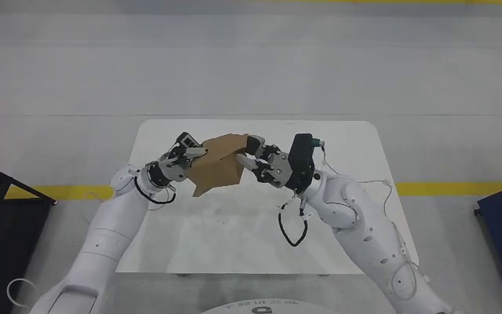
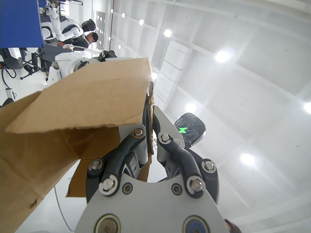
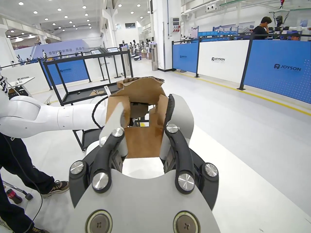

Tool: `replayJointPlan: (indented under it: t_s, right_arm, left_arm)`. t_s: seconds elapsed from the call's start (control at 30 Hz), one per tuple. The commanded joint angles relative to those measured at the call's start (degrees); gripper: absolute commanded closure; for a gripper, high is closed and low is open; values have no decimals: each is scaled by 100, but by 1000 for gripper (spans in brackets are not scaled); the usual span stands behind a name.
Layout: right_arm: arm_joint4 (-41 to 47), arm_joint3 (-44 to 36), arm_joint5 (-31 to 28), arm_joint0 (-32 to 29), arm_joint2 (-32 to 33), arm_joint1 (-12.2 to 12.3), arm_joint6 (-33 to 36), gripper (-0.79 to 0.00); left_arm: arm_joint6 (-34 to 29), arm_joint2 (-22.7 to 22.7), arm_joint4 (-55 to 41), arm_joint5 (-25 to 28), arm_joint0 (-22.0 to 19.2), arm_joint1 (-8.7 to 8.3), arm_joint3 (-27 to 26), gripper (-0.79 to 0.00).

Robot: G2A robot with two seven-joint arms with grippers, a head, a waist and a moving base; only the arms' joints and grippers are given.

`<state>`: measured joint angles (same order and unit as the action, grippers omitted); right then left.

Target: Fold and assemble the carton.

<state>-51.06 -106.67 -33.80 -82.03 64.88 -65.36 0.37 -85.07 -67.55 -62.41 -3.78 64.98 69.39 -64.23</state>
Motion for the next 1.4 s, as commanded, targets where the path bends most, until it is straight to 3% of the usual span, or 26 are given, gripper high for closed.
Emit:
replayJointPlan:
  t_s: [0.0,0.57,0.73,0.8,1.03,1.2,1.37]
  right_arm:
    - [-18,20,15,10,-36,-7,10,-252]
    - [-98,182,174,244,-346,-86,177,-243]
    - [714,415,-55,372,-366,-113,303,-283]
    - [969,461,-120,427,-322,-113,388,-225]
    - [1504,511,-294,488,-294,-115,623,-252]
    - [1833,586,-258,561,-282,-129,719,-212]
    - [1960,681,-51,628,-177,-141,665,-268]
  left_arm:
    - [3,-13,-17,-18,-1,0,-8,0]
    - [-34,-27,-18,-85,-45,10,29,0]
    - [-46,-38,-34,-76,-64,15,72,0]
    - [-41,-55,-52,-57,-67,16,95,0]
    - [-55,-69,-45,-45,-84,20,134,0]
    - [-52,-76,-29,-58,-108,22,169,0]
    - [-65,-94,-35,-61,-140,24,198,0]
